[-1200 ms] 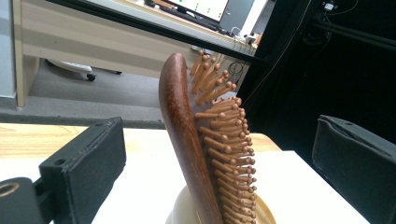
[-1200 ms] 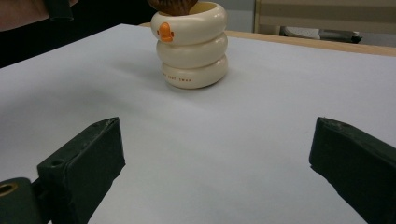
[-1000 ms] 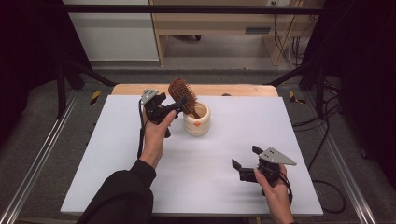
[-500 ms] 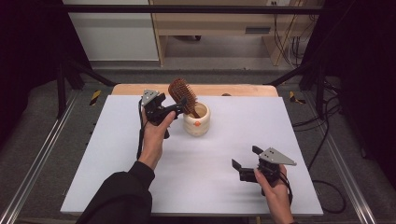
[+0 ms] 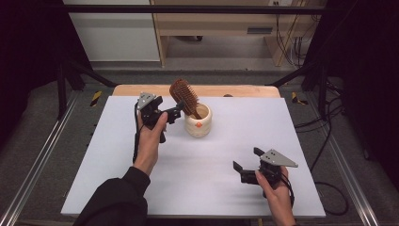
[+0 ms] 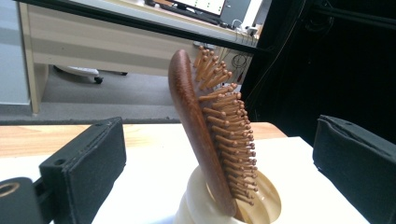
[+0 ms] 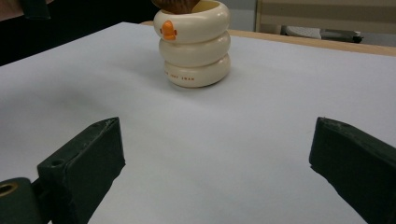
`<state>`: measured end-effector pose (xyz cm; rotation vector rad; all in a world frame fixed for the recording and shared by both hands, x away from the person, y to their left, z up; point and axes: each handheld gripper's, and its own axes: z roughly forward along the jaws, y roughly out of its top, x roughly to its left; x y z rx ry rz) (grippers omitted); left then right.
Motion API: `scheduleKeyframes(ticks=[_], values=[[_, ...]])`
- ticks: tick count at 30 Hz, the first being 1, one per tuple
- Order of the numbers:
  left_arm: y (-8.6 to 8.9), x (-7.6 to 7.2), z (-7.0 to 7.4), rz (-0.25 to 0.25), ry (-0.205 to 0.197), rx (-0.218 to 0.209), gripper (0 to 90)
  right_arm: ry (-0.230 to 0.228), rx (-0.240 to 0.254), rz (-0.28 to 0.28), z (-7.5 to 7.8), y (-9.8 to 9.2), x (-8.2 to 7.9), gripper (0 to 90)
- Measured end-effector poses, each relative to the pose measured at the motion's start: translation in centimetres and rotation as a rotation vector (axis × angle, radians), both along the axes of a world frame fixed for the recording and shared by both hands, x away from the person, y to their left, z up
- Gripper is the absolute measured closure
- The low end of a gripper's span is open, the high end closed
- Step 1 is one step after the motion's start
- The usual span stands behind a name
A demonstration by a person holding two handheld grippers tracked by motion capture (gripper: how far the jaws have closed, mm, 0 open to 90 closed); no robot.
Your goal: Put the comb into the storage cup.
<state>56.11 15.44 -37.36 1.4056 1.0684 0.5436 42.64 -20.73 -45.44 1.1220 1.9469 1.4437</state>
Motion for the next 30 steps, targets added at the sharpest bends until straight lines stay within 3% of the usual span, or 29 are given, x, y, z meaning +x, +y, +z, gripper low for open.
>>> scheduleKeyframes(ticks=[18, 30], values=[[2.0, -3.5, -0.3, -0.029, 0.002, 0.068, 2.9, -0.003, -0.007, 0.011, 0.1, 0.4, -0.1, 3.5], [3.1, -4.9, 0.2, -0.041, -0.012, 0.074, 2.8, -0.01, -0.007, 0.009, 0.2, 0.2, -0.2, 3.4]])
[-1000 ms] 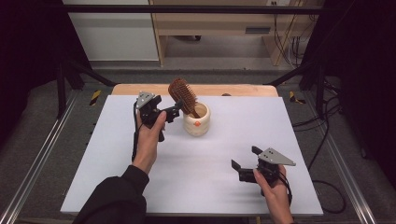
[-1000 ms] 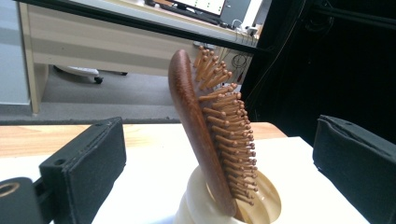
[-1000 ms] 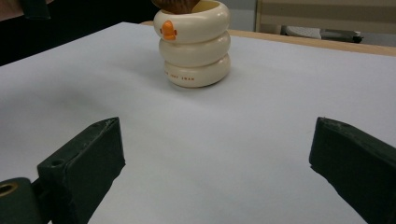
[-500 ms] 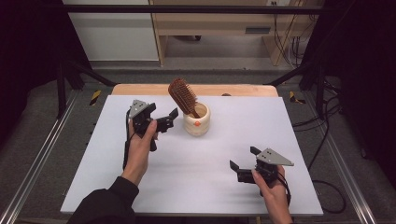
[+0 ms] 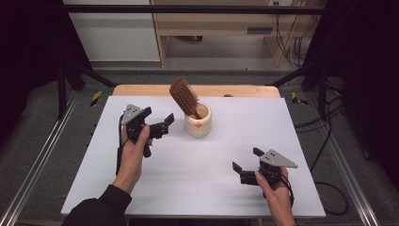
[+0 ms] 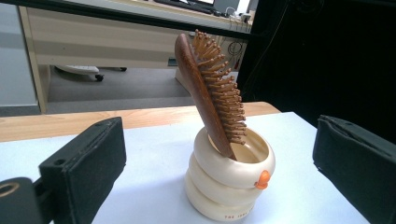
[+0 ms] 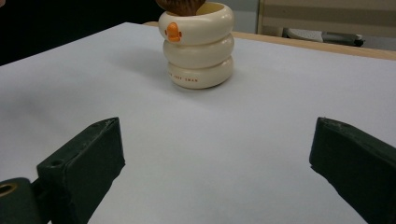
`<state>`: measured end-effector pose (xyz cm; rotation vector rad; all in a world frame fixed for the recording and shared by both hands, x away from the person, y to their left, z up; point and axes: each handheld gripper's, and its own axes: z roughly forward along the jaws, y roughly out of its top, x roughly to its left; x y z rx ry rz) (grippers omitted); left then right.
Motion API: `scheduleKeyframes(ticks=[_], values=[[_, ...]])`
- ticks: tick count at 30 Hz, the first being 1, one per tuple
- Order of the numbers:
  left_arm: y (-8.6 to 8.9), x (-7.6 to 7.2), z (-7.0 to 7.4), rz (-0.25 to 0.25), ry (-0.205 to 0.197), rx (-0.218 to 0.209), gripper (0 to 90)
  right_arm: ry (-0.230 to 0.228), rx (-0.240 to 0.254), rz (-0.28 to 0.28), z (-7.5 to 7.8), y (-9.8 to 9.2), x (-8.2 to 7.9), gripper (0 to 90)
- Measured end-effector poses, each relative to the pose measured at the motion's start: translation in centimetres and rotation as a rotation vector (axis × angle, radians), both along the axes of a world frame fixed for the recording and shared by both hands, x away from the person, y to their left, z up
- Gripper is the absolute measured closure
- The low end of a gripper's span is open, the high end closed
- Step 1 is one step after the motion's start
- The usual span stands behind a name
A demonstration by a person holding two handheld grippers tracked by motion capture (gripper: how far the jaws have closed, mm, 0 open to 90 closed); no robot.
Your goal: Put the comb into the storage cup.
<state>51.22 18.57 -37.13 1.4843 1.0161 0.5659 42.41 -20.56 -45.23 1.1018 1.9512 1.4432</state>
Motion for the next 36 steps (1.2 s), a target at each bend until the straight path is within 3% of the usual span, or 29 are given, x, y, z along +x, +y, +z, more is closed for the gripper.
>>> scheduleKeyframes(ticks=[10, 20, 28, 36], values=[[1.4, -1.0, 0.5, 0.018, -0.024, 0.03, 2.4, -0.002, 0.0, -0.001, -0.1, -0.2, 0.0, 3.4], [3.2, -1.7, 0.5, 0.029, -0.019, 0.042, 2.4, 0.0, 0.001, -0.003, 0.0, -0.3, 0.0, 3.4], [4.5, -2.1, 0.2, 0.045, -0.02, 0.041, 2.4, -0.014, -0.003, -0.002, 0.1, -0.5, -0.1, 3.4], [5.6, -2.8, -0.4, 0.034, -0.04, 0.079, 2.4, -0.014, -0.004, -0.005, 0.1, -0.7, -0.1, 3.4]])
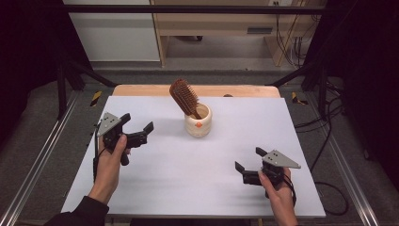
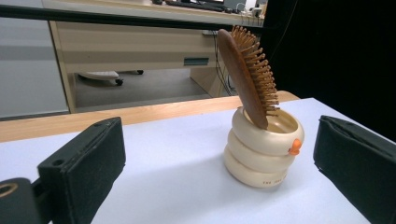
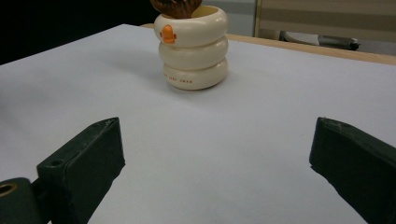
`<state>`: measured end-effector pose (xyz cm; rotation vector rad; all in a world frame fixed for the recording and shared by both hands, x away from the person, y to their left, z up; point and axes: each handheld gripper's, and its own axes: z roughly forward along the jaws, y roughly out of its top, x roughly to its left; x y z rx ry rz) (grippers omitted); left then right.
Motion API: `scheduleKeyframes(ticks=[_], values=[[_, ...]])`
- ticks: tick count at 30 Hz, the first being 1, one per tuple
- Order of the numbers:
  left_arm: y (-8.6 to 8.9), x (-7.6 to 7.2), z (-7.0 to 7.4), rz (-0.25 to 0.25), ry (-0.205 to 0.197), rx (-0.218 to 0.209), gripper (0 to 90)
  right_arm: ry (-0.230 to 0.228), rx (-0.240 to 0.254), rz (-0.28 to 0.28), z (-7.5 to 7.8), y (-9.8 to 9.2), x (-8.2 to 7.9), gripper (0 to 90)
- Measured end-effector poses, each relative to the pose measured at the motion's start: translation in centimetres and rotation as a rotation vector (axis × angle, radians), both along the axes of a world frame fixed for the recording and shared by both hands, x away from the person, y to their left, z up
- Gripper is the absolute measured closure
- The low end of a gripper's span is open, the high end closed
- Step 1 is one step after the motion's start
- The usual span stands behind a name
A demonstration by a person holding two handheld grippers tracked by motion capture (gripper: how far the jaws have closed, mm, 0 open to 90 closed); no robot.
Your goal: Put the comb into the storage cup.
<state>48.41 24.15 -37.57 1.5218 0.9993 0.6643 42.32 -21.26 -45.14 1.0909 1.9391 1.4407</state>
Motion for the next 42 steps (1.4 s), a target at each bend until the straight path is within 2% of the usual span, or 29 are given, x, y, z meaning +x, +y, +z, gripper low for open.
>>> scheduleKeyframes(ticks=[8, 14, 17, 25, 33, 42], values=[[1.0, -0.8, 0.1, 0.009, -0.015, 0.007, 2.4, 0.002, 0.001, 0.003, 0.0, 0.0, 0.0, 3.4], [1.9, -1.0, 0.2, 0.019, -0.018, -0.014, 2.4, 0.001, -0.001, 0.003, 0.0, 0.0, 0.0, 3.4], [2.5, -1.0, 0.0, 0.021, -0.006, -0.049, 2.4, 0.002, -0.004, 0.002, 0.0, -0.1, 0.0, 3.4], [4.4, -1.5, -0.3, 0.042, -0.015, -0.061, 2.8, -0.001, -0.003, 0.0, 0.1, -0.2, 0.0, 3.4], [5.9, -2.3, -0.4, 0.065, -0.026, -0.065, 2.5, -0.002, -0.008, -0.002, 0.1, -0.3, -0.1, 3.4], [6.6, -3.2, -0.6, 0.062, -0.044, -0.043, 2.3, -0.001, -0.013, -0.001, 0.0, -0.4, -0.1, 3.4]])
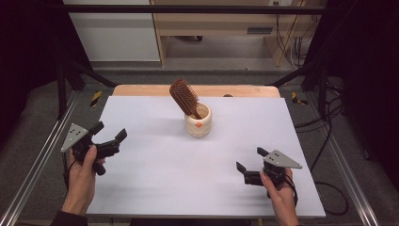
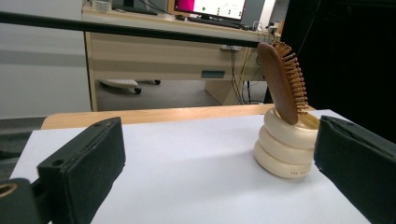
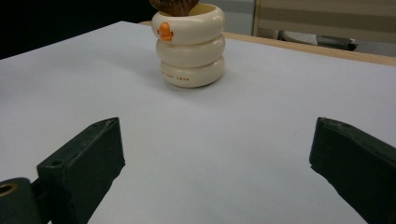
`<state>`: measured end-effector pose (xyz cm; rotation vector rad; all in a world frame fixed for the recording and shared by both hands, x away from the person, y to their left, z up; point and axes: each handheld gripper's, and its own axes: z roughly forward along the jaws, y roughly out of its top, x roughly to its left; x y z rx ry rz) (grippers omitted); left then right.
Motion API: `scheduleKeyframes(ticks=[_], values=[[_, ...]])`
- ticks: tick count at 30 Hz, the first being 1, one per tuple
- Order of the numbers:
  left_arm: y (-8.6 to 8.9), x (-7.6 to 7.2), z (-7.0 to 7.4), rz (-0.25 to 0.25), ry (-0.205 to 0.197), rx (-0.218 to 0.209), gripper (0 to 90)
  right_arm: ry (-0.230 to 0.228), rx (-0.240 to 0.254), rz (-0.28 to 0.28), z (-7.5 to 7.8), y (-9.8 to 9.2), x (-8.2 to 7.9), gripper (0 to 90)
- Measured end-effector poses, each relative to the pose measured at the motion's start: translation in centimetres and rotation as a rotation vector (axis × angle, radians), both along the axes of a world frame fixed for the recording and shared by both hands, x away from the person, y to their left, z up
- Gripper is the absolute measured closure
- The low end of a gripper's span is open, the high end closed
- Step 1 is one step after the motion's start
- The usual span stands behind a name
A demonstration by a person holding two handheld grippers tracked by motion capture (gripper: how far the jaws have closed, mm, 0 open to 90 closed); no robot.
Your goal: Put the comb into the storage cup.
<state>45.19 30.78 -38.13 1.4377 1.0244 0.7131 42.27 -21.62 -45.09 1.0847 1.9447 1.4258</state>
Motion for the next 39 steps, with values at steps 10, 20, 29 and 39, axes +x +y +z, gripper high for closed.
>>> scheduleKeyframes(ticks=[10, 20, 29, 39], values=[[0.6, -0.6, -0.6, 0.0, -0.006, 0.002, 2.3, 0.003, -0.003, 0.003, 0.0, 0.1, 0.0, 3.4], [1.1, -1.2, -1.9, -0.005, -0.012, 0.003, 2.5, 0.002, -0.003, 0.007, 0.0, 0.0, 0.0, 3.4], [1.8, -1.7, -2.7, 0.006, -0.015, 0.003, 2.2, 0.0, -0.003, 0.01, -0.1, 0.0, 0.0, 3.4], [2.3, -2.3, -3.9, 0.002, -0.016, -0.004, 2.2, 0.002, 0.003, 0.015, 0.0, -0.1, 0.0, 3.4]])
